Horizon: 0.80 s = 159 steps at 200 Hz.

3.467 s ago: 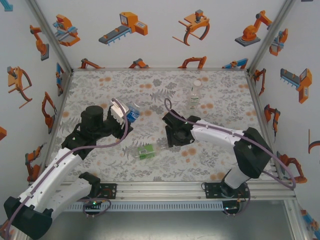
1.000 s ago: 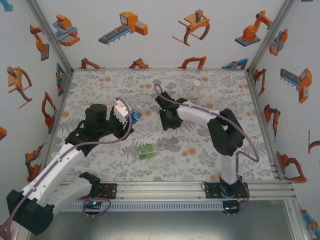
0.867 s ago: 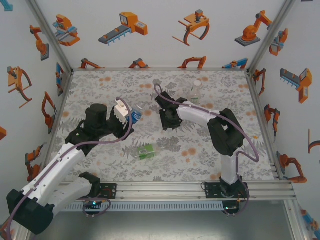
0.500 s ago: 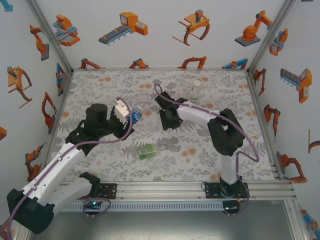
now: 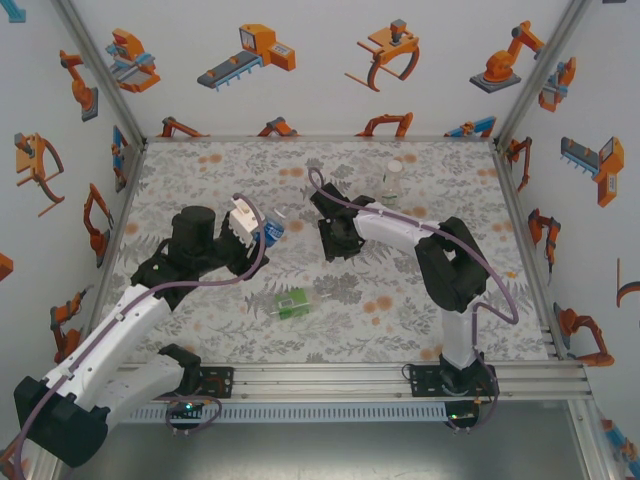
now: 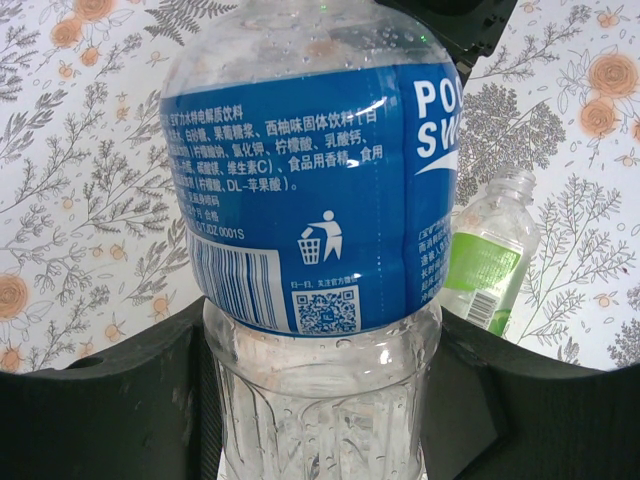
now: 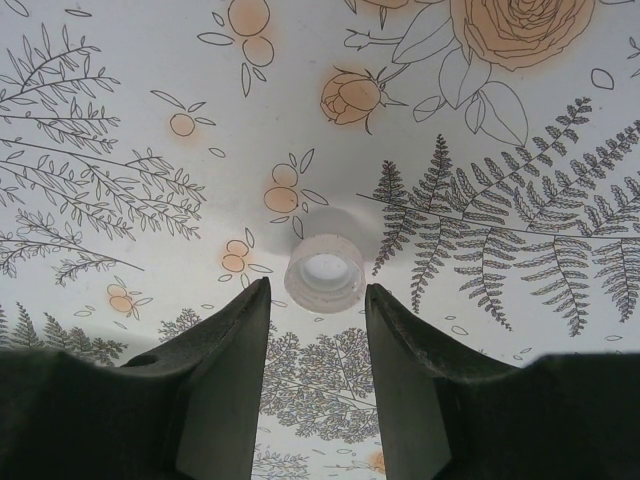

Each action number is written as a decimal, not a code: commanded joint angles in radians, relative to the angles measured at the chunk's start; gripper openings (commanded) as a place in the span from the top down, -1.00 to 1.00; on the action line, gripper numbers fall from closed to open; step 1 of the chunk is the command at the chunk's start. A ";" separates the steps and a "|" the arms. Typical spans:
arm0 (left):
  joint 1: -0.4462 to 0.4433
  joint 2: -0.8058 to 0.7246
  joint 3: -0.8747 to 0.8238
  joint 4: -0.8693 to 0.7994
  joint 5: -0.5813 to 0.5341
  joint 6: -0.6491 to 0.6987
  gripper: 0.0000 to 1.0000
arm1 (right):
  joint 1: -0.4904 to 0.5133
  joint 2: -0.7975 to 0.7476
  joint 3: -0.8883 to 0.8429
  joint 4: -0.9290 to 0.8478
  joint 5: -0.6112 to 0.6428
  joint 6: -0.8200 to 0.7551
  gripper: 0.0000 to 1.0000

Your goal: Screw on the bottle caps

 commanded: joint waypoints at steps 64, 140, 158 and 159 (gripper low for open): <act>0.004 0.003 0.035 -0.008 0.030 0.017 1.00 | 0.000 -0.037 0.030 -0.012 -0.006 0.019 0.18; 0.005 0.009 0.038 -0.009 0.032 0.016 1.00 | 0.000 -0.021 0.021 -0.010 -0.012 0.021 0.17; 0.004 0.009 0.039 -0.010 0.032 0.016 1.00 | 0.000 -0.017 0.015 -0.002 -0.018 0.025 0.17; 0.004 0.010 0.038 -0.009 0.033 0.016 1.00 | 0.000 -0.018 0.015 -0.001 -0.018 0.025 0.17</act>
